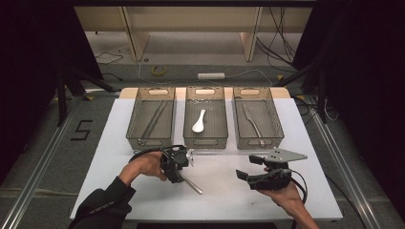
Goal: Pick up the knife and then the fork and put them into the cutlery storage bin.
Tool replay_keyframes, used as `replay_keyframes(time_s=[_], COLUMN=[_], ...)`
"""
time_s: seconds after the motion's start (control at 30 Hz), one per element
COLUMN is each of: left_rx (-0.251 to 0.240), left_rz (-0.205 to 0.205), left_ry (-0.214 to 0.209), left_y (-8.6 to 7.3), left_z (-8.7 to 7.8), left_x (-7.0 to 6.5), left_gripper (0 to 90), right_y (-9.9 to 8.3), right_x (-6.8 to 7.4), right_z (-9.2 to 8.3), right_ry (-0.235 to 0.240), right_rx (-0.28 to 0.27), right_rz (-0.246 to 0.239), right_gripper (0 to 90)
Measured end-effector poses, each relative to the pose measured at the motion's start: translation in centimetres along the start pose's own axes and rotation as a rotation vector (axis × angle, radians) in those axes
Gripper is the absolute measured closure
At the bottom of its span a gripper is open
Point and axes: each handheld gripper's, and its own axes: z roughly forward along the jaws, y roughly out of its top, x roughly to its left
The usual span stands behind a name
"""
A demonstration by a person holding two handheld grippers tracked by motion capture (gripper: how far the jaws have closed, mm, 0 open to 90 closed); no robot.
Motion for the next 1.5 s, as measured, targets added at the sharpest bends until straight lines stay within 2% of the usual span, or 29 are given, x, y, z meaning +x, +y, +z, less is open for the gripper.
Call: replay_keyframes(time_s=[0.23,0.63,0.73,0.87,1.0,1.13,1.33,1.5], left_rx=[0.028,0.039,0.036,0.019,0.018,0.007,-0.037,-0.096], left_rz=[-0.022,0.004,0.005,-0.032,-0.045,-0.084,-0.164,-0.227], left_ry=[-0.007,-0.029,-0.02,-0.038,-0.037,-0.062,-0.057,-0.092], left_y=[0.3,0.5,0.5,0.2,0.2,0.1,0.4,0.7], left_z=[-0.1,-0.1,-0.1,-0.1,-0.2,-0.3,-1.4,-2.1], left_x=[-0.3,-0.8,-1.0,-0.7,-0.7,-0.4,-0.3,-0.3], left_gripper=[63.2,83.0,84.0,84.5,84.7,84.8,84.9,84.9], right_y=[-0.1,0.0,-0.1,-0.1,0.0,0.0,0.0,0.0], right_x=[0.0,0.0,0.0,0.0,0.0,0.1,0.2,0.6], right_z=[0.1,0.1,0.2,0.2,0.2,0.2,0.3,0.5], right_ry=[0.0,0.003,0.004,0.004,0.005,0.012,0.017,0.011], right_rx=[0.005,0.016,0.017,0.016,0.015,0.012,0.015,0.019], right_rz=[-0.002,0.0,-0.002,-0.003,-0.003,-0.007,-0.015,-0.04], right_gripper=[24.4,24.5,24.5,24.6,24.6,24.9,24.9,24.9])
